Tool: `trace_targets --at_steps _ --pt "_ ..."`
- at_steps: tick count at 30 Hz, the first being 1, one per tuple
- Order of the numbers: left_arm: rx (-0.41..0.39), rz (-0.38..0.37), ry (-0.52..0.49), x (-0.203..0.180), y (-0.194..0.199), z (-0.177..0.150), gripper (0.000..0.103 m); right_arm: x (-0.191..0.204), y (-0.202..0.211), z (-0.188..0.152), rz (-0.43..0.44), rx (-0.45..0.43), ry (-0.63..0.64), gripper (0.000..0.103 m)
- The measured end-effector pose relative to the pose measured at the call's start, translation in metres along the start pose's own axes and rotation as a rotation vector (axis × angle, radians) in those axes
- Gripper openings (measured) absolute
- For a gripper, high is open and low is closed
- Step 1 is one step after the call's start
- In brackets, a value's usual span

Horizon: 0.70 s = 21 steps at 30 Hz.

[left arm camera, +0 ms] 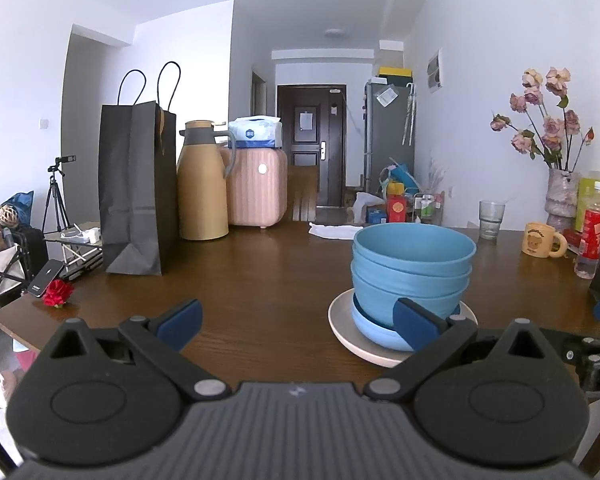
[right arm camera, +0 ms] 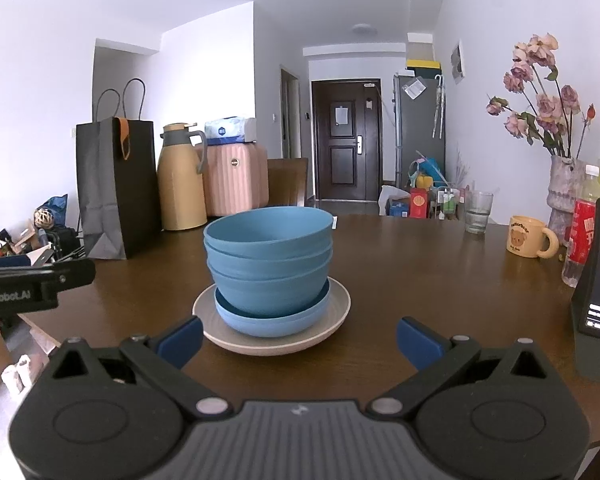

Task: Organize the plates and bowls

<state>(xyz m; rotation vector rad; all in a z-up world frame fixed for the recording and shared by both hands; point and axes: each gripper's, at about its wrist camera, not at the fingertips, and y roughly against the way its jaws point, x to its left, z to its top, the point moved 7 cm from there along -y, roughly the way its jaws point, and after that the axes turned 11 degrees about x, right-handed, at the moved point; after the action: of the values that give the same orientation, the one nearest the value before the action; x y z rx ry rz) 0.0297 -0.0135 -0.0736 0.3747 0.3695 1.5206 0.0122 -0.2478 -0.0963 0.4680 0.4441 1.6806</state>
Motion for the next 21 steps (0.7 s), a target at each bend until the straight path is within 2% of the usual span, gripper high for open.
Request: trace_targets --at_steps 21 --pt "-0.009 -0.003 0.001 0.0014 0.0017 -0.0016 0.103 -0.0007 0.0001 -0.0021 -0.001 -0.001 -0.005 0.103"
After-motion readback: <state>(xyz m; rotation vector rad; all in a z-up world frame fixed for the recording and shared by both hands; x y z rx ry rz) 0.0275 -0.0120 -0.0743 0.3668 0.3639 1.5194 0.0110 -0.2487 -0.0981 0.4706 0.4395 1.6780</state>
